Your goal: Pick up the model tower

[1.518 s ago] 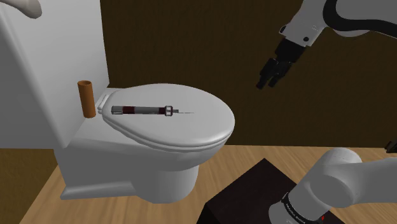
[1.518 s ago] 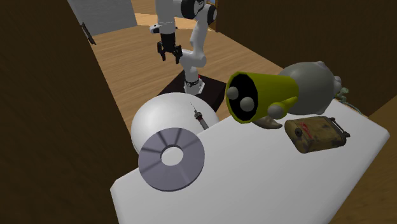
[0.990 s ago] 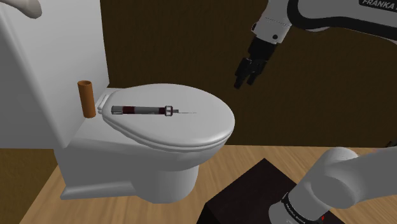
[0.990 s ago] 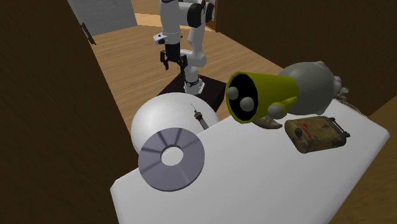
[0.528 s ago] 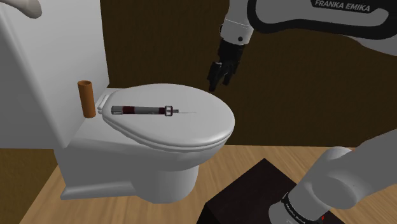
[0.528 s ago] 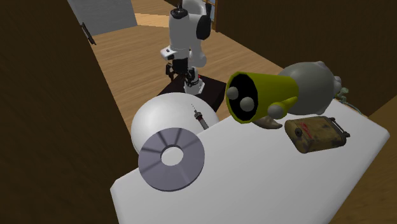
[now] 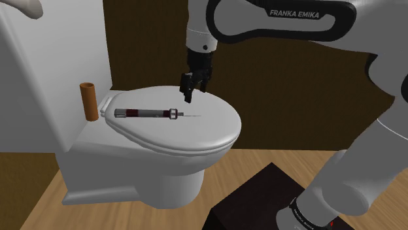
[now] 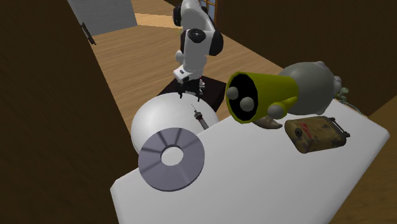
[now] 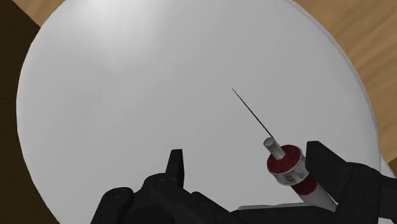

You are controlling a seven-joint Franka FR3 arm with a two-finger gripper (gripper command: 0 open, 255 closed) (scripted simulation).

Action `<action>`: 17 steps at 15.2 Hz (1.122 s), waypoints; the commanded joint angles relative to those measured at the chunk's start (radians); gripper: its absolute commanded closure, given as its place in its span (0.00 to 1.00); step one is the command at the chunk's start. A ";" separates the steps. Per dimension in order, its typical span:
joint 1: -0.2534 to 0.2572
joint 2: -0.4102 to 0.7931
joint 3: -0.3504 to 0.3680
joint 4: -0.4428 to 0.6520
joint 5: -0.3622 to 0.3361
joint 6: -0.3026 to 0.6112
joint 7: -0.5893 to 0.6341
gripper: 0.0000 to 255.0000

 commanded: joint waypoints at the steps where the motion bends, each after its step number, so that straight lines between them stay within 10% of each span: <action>1: 0.025 0.091 0.032 0.075 -0.047 -0.016 0.031 0.00; 5: 0.088 0.257 0.066 0.223 -0.139 -0.062 0.071 0.00; 14: 0.082 0.255 0.060 0.119 -0.140 0.039 0.084 0.00; 15: 0.082 0.253 0.061 0.116 -0.140 0.040 0.084 1.00; 17: 0.083 0.255 0.061 0.118 -0.140 0.039 0.084 1.00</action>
